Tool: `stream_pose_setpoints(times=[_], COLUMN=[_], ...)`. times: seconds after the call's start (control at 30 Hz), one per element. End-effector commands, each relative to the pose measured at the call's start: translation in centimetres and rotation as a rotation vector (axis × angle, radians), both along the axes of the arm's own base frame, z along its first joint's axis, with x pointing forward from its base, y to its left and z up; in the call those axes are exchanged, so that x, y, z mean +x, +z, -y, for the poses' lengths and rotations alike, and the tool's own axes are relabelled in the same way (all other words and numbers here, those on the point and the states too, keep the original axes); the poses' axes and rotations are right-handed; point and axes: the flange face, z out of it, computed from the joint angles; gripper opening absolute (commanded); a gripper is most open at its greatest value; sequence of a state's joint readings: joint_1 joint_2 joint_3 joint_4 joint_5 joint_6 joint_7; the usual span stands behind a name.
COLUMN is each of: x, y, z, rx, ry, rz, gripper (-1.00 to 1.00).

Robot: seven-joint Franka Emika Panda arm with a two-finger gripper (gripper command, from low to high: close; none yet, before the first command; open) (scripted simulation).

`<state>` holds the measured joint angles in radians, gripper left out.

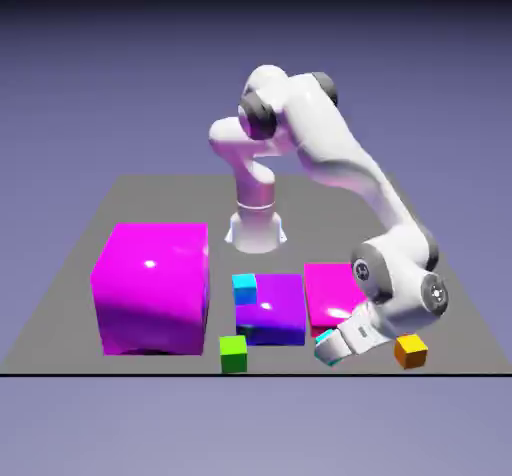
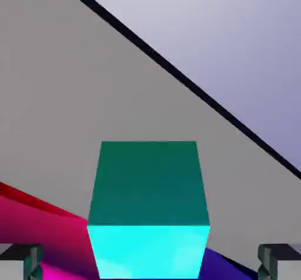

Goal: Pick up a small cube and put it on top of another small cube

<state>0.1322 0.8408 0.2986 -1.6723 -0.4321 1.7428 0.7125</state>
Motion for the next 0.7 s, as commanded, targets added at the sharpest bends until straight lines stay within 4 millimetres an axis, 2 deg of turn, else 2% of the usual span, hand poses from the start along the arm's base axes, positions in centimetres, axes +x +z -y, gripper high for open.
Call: stream_pose_setpoints(times=[0.0, 0.03, 0.13, 0.17, 0.33, 0.53, 0.57, 0.6, 0.67], x=[0.0, 0.0, 2.2, 3.0, 6.1, 7.3, 7.3, 7.3, 6.0], y=[0.0, 0.0, 5.1, 5.9, 7.5, 10.9, 11.3, 11.3, 8.7], z=[0.0, 0.0, -2.0, -0.7, 11.4, 25.8, 27.0, 27.0, 26.7], rx=[0.000, 0.000, 0.000, -0.003, -0.020, -0.003, 0.001, 0.001, 0.001], ry=[0.000, 0.000, 0.000, -0.048, -0.432, -0.885, -0.922, -0.922, -0.922], rz=[0.000, 0.000, 0.000, -0.003, -0.015, -0.002, 0.000, 0.000, 0.000], gripper=[-1.00, -1.00, -1.00, -1.00, -1.00, -1.00, -1.00, -1.00, -1.00])
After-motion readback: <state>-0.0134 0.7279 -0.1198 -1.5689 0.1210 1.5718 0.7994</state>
